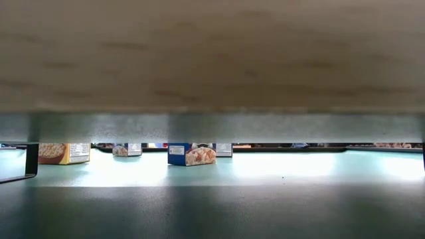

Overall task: Stack cereal on shelf
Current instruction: Put the top violet cereal box on the shelf

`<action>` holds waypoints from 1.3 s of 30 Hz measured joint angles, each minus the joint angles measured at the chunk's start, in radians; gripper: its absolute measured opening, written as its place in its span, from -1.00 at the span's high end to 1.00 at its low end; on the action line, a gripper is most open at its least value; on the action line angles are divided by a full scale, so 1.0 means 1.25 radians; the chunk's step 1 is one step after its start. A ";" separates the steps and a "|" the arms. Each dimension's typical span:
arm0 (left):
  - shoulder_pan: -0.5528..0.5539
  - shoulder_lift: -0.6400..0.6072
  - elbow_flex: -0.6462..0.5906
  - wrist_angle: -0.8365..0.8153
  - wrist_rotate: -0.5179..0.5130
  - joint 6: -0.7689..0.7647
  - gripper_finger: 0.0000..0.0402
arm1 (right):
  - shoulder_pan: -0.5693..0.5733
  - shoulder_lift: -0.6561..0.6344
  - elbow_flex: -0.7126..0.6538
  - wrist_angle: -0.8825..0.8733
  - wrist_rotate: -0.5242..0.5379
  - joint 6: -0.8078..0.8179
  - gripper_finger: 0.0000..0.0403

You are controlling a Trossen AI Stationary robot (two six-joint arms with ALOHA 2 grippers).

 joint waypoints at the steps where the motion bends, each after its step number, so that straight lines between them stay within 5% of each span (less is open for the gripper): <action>1: 0.000 0.000 0.000 0.000 0.000 0.000 -0.99 | 0.001 0.000 0.000 0.003 0.000 0.000 -0.90; 39: 0.000 0.002 0.000 0.000 0.000 0.000 -0.99 | 0.012 0.032 0.038 0.035 -0.037 -0.076 -0.90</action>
